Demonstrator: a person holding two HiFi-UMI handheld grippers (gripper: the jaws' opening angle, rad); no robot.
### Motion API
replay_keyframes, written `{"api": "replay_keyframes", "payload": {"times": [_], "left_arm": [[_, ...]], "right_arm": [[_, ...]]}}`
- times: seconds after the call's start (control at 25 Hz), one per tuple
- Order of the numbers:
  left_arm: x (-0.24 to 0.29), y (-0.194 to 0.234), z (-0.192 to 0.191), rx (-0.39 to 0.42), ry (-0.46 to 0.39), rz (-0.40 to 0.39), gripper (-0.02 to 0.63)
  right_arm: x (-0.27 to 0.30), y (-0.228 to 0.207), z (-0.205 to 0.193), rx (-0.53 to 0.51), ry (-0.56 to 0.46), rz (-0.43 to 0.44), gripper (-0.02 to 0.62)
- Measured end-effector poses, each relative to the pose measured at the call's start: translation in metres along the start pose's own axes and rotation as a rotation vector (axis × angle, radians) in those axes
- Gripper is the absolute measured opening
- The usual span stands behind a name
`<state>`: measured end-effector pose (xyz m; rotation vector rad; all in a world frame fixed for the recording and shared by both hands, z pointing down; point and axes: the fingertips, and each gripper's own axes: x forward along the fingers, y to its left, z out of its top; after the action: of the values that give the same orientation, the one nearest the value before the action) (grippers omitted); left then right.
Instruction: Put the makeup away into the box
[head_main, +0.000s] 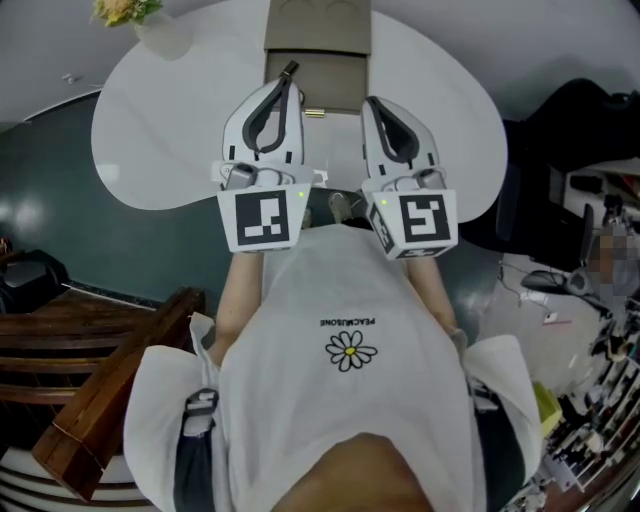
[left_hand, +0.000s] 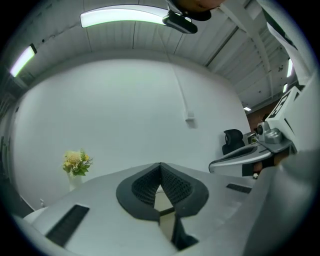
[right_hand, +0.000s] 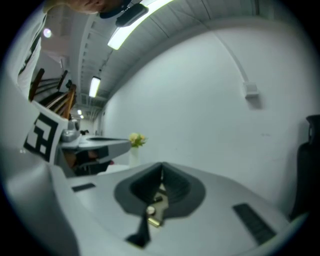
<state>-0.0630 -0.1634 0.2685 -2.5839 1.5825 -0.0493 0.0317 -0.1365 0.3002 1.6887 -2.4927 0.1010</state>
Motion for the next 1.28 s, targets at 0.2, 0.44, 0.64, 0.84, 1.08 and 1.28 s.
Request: {"api": "replay_keyframes", "payload": {"times": [0.2, 0.44, 0.64, 0.84, 1.08, 1.28], "left_arm": [[-0.012, 0.001, -0.016, -0.018, 0.041, 0.009, 0.018], [-0.014, 0.000, -0.024, -0.006, 0.070, 0.008, 0.018], [-0.011, 0.003, -0.027, 0.012, 0.085, 0.014, 0.018], [-0.007, 0.009, -0.032, 0.005, 0.119, 0.025, 0.018], [-0.003, 0.010, -0.035, 0.017, 0.117, 0.029, 0.018], [-0.002, 0.001, -0.037, 0.022, 0.142, 0.006, 0.018]], "right_arm": [[-0.001, 0.018, -0.011, -0.013, 0.024, 0.034, 0.029], [0.000, 0.025, -0.013, 0.001, 0.024, 0.068, 0.029], [0.000, 0.021, -0.021, 0.004, 0.042, 0.070, 0.029], [0.000, 0.018, -0.023, 0.029, 0.045, 0.073, 0.029], [0.001, 0.014, -0.026, 0.037, 0.051, 0.070, 0.029], [0.001, 0.007, -0.029, 0.055, 0.048, 0.061, 0.029]]}}
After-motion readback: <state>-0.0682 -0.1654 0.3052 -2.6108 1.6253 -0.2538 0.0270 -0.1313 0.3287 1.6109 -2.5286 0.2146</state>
